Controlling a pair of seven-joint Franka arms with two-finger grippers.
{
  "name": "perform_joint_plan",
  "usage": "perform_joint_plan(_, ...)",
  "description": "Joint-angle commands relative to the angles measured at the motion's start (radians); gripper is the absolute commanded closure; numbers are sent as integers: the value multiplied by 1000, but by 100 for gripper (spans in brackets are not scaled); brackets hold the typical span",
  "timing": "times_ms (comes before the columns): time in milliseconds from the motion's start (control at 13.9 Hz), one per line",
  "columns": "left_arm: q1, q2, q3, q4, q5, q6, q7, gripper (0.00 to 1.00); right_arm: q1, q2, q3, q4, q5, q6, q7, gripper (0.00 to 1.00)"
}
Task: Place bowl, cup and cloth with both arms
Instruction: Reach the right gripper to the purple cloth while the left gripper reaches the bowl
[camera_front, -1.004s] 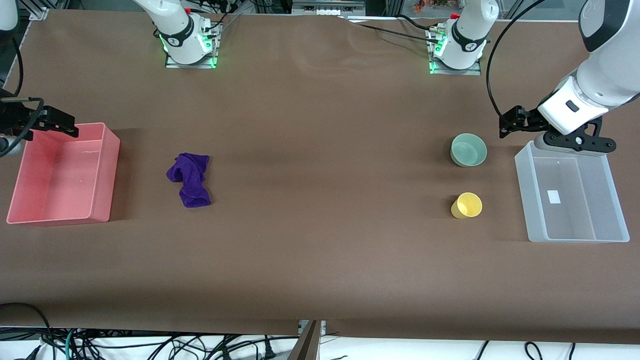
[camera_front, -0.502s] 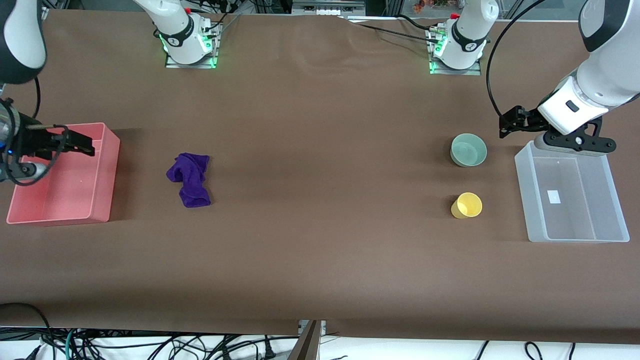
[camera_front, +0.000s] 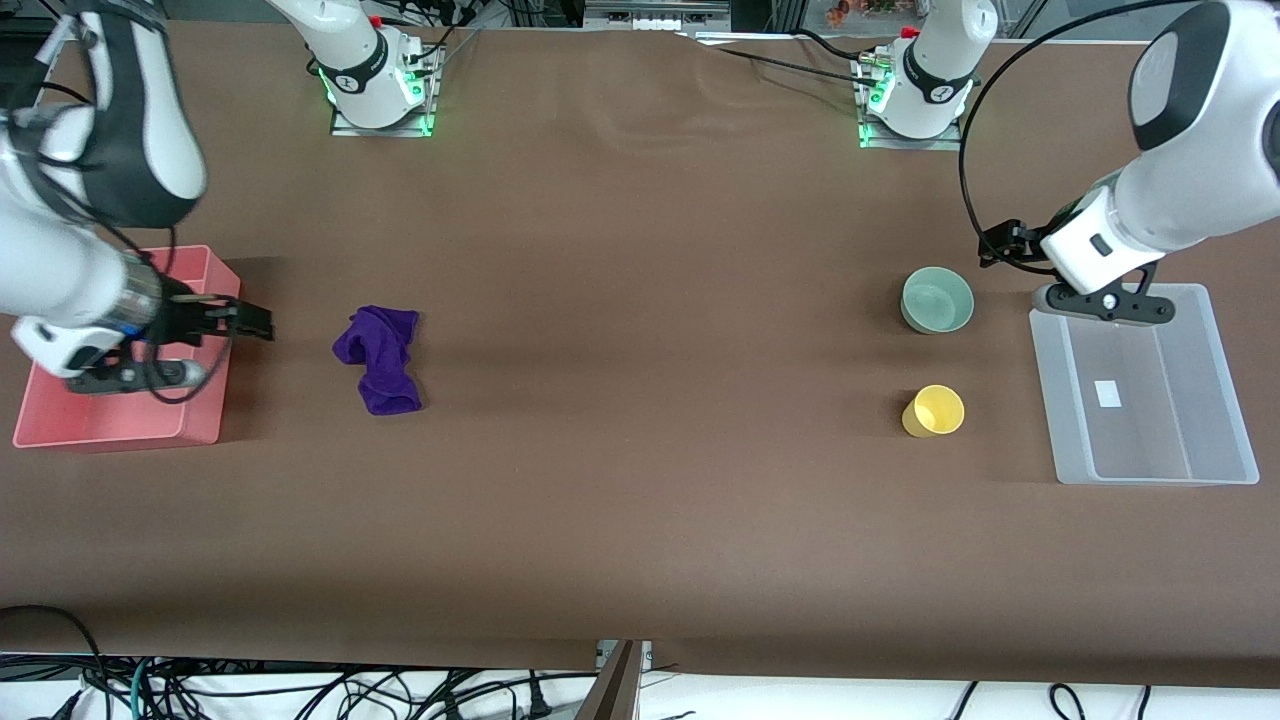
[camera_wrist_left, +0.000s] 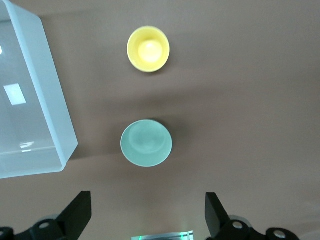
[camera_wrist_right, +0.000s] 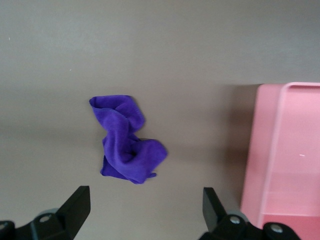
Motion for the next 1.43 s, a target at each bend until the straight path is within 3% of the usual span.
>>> perform_joint_plan(0,14,-16,-7,-138,47,120,44,0,-8,-26,35,-156,11,133,23,1)
perform_joint_plan(215,15,-16,-7,-315,65,321,46,0,-6,-14,46,-262,10,209,26,1)
perform_joint_plan(502,17,1,-7,-522,123,588,76,1,-5,-6,46,-404,10,425,24,1)
perform_joint_plan(933,102,188,-7,-524,139,777,467,3,6,55,54,-458,11,567,26,1)
perform_joint_plan(1004,107,198,-7,-524,139,780,502,14,12,69,54,-458,11,589,26,1)
perform_joint_plan(1076,106,198,-7,-525,139,780,522,39,14,81,54,-458,11,606,26,1)
perform_joint_plan(1148,101,199,-8,-527,139,777,552,73,15,94,54,-458,13,624,26,1)
perform_joint_plan(1220,103,211,-7,-527,139,779,576,95,17,103,54,-458,13,637,28,1)
perform_joint_plan(1363,107,231,-7,-522,139,780,608,100,29,115,57,-458,14,658,28,1)
